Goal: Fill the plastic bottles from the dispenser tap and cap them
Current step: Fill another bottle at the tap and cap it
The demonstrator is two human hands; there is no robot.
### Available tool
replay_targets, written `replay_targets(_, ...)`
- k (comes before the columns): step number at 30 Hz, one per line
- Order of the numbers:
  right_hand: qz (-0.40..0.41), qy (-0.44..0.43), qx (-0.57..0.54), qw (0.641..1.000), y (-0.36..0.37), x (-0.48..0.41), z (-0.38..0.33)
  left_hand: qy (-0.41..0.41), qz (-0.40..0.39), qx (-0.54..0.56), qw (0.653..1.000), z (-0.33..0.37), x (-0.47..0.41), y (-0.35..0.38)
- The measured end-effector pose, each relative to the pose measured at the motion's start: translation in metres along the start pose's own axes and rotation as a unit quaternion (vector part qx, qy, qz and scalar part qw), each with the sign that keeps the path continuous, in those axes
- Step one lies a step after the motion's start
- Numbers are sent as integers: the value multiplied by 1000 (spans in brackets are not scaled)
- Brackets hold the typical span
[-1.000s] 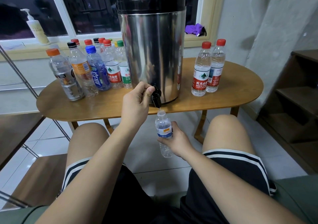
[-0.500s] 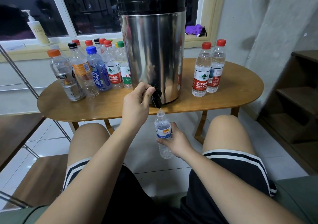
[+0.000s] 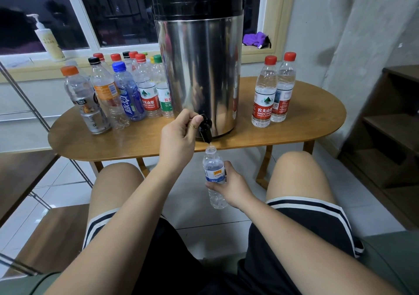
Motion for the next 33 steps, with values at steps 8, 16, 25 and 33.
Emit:
replay_targets(8,2,1,-4,1000,0,0,0,-4,-2,-2,1000,0,1,-1)
replay_targets(16,0,-1,-7,1000,-1,0,1,-7,1,3,1000,-1,1,0)
replay_targets(25,-3,3,-9,1000,0,-1,1,6,-9,3,1000,2,4,2)
replay_targets(33,-1,2,-10,1000,0,-1,1,4,-12,4,1000,0,5,2)
Point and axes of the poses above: each hand's wrist, its own x-axis away from the middle knuckle, its own y-axis out of the palm, z = x × y, the point moved 9 cm from there along -x, towards the middle knuckle, and after that the axes turned 13 degrees about x, right-handed, at the moved point
